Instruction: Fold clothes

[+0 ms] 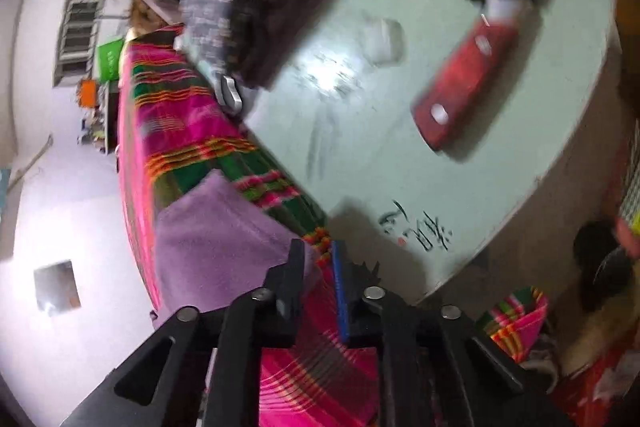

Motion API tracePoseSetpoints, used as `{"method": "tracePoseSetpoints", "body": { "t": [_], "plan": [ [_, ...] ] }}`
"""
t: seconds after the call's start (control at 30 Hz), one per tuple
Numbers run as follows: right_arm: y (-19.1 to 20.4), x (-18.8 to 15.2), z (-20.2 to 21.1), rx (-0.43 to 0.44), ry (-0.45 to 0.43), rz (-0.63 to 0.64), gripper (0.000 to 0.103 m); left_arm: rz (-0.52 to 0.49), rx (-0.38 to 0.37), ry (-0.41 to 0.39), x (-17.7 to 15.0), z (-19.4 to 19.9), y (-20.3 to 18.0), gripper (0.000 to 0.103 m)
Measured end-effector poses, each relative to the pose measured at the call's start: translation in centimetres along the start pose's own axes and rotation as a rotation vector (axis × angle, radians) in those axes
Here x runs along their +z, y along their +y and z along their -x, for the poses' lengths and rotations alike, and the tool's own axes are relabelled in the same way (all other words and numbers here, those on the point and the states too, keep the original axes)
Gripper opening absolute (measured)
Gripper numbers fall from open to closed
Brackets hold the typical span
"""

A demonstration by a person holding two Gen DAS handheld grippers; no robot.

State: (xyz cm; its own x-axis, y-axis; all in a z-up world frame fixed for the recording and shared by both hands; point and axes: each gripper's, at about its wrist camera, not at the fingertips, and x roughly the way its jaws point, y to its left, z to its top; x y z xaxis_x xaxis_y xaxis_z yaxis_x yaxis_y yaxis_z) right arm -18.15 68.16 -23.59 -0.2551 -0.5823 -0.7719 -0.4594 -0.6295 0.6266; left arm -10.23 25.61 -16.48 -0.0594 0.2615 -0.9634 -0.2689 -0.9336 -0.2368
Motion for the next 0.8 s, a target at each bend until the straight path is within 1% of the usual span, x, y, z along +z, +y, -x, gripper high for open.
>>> {"method": "tracePoseSetpoints", "body": {
  "t": [0.07, 0.17, 0.23, 0.33, 0.47, 0.53, 0.7, 0.8],
  "plan": [
    [2.1, 0.1, 0.7, 0.005, -0.013, 0.096, 0.032, 0.073, 0.037, -0.012, -0.7, 0.2, 2.0, 0.002],
    [6.8, -0.9, 0.7, 0.021, -0.005, 0.272, 0.033, 0.165, 0.073, -0.009, -1.9, 0.1, 4.4, 0.002],
    [10.1, -2.0, 0.3, 0.02, 0.003, 0.396, 0.033, 0.189, 0.067, -0.011, -2.7, -0.2, 5.2, 0.002],
    [14.2, -4.2, -1.4, 0.015, 0.045, 0.547, 0.033, 0.192, 0.064, -0.015, -3.7, 0.0, 5.0, 0.002],
    [17.7, -7.2, -3.8, 0.002, 0.12, 0.686, 0.034, 0.227, 0.055, -0.023, -5.4, 0.7, 5.3, 0.002],
    [18.9, -8.7, -4.9, -0.011, 0.151, 0.745, 0.034, 0.281, 0.059, -0.049, -6.5, 1.6, 6.3, 0.002],
    [21.4, -12.5, -7.2, -0.033, 0.212, 0.886, 0.034, 0.447, 0.104, -0.114, -9.4, 4.3, 10.5, 0.002],
    [23.3, -14.8, -8.5, -0.041, 0.24, 0.964, 0.034, 0.515, 0.131, -0.145, -10.5, 5.8, 13.3, 0.002]
  ]
}}
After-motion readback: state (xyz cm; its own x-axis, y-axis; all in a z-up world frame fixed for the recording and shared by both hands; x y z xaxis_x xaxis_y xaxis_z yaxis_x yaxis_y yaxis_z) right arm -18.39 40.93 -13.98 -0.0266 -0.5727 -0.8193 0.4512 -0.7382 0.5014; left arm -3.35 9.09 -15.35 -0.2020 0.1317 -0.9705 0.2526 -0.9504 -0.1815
